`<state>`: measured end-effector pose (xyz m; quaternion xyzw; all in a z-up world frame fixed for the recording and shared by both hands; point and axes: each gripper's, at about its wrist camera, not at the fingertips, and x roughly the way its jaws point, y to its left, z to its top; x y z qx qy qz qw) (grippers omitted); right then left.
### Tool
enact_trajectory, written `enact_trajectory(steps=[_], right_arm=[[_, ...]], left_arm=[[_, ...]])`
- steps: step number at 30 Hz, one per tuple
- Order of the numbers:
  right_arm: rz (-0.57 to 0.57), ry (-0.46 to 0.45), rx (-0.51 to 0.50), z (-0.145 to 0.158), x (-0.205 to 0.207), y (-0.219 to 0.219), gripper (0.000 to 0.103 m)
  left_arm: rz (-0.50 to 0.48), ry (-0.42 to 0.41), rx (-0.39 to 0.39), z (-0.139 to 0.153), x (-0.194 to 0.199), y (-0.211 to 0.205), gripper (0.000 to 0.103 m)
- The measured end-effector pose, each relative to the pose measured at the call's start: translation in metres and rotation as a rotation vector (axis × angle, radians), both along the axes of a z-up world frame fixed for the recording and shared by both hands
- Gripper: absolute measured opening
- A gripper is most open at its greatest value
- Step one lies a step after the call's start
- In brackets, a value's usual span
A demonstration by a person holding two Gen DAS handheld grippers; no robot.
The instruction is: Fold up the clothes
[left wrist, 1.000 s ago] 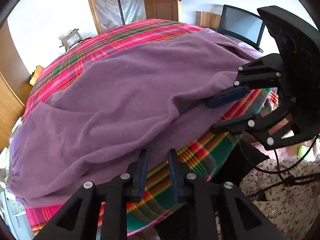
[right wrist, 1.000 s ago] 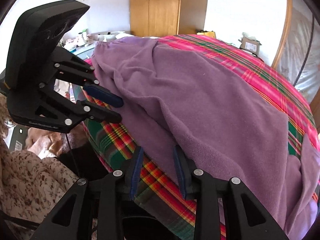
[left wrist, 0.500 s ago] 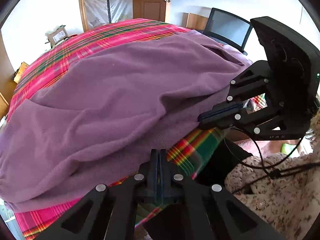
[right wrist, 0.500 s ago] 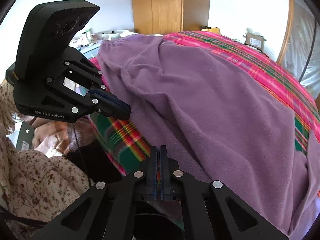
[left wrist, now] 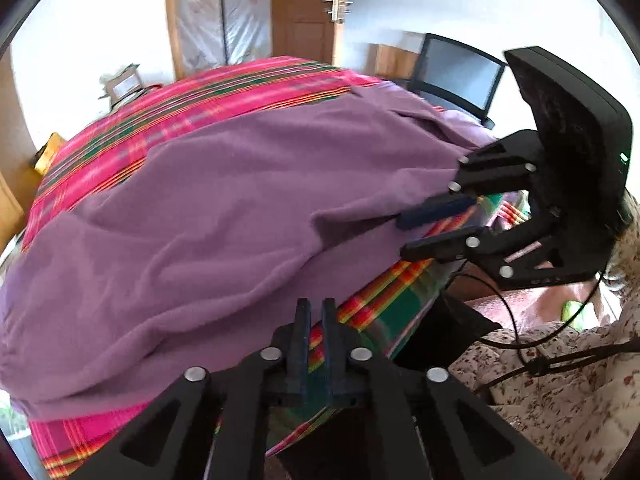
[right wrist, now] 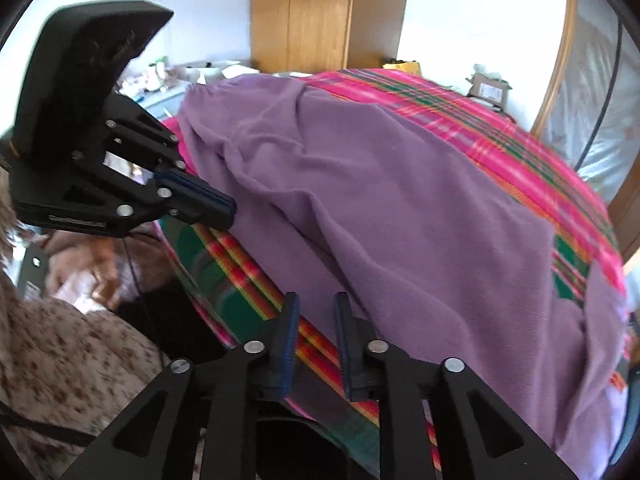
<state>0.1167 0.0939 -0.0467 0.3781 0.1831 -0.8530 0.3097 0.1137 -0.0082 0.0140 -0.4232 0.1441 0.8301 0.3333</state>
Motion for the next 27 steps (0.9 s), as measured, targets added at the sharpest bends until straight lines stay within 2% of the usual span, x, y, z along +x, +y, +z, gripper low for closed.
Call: enact_trajectory(steps=[9, 12, 15, 21, 25, 27], right_arm=[[-0.169, -0.048, -0.035, -0.004, -0.024, 0.051, 0.025], [-0.159, -0.069, -0.065, -0.003, -0.025, 0.055, 0.026], [-0.094, -0.109, -0.110, -0.004, -0.023, 0.050, 0.029], [-0.024, -0.078, -0.056, -0.010, -0.014, 0.028, 0.034], [-0.005, -0.090, -0.072, -0.010, -0.014, 0.026, 0.031], [0.004, -0.095, -0.080, -0.010, -0.014, 0.025, 0.031]], left_arm=[[-0.056, 0.020, -0.054, -0.012, -0.005, 0.033, 0.012], [-0.065, 0.025, -0.068, -0.012, -0.006, 0.035, 0.013], [-0.075, 0.021, -0.077, -0.013, -0.007, 0.038, 0.017], [-0.063, -0.010, -0.045, -0.012, -0.013, 0.034, 0.017], [-0.039, -0.035, -0.020, -0.011, -0.017, 0.029, 0.002], [-0.041, -0.045, -0.007, -0.011, -0.017, 0.026, 0.001]])
